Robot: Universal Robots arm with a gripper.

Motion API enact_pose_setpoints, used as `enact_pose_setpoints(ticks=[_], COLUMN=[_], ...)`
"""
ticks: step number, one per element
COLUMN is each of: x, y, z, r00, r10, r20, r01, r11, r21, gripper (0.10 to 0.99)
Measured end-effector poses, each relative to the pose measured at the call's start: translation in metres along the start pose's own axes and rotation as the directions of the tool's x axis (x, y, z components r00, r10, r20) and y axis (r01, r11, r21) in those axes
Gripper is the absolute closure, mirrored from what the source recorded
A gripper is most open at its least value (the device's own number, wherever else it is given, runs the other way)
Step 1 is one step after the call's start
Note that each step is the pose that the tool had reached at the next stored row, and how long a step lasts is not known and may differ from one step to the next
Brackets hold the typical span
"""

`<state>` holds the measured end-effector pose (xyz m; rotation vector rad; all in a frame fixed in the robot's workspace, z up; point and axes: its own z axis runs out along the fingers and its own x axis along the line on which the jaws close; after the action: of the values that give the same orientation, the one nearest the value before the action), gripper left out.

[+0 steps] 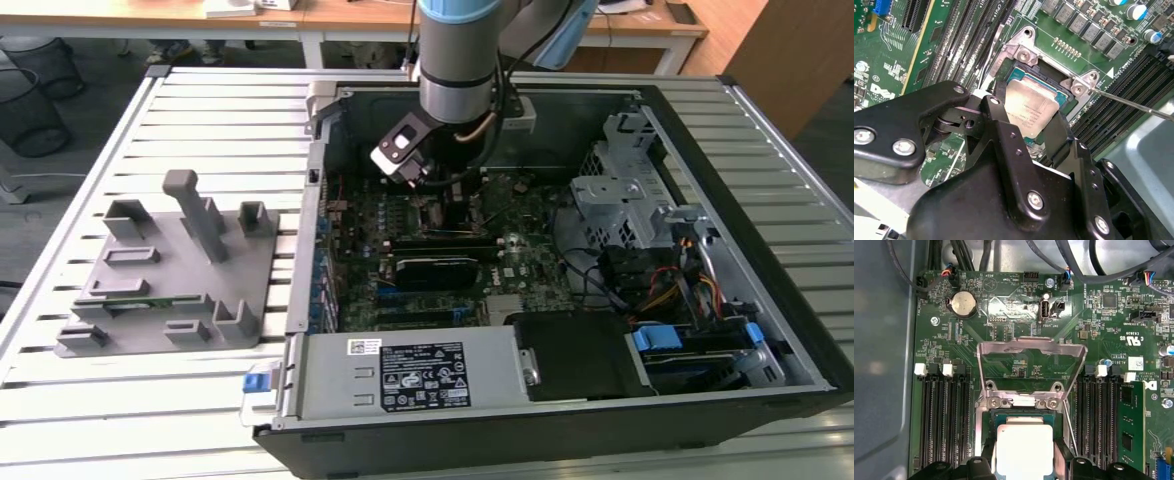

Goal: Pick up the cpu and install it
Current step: 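Place the cpu into insertion slot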

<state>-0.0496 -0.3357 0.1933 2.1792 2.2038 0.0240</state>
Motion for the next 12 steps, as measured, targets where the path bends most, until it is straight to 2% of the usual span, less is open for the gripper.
enact_pose_setpoints(ticks=[5, 6, 12], x=[0.0, 0.0, 0.0014], y=[0.0, 0.0, 0.0], z=[0.0007, 0.0007, 0.0006], r00=[1.0, 1.0, 1.0], r10=[0.0, 0.0, 0.0], r20=[0.0002, 0.0, 0.0], r01=[0.0, 0.0, 0.0], r11=[1.0, 1.0, 1.0], r21=[0.0, 0.0, 0.0], gripper=[0.533, 0.471, 0.471])
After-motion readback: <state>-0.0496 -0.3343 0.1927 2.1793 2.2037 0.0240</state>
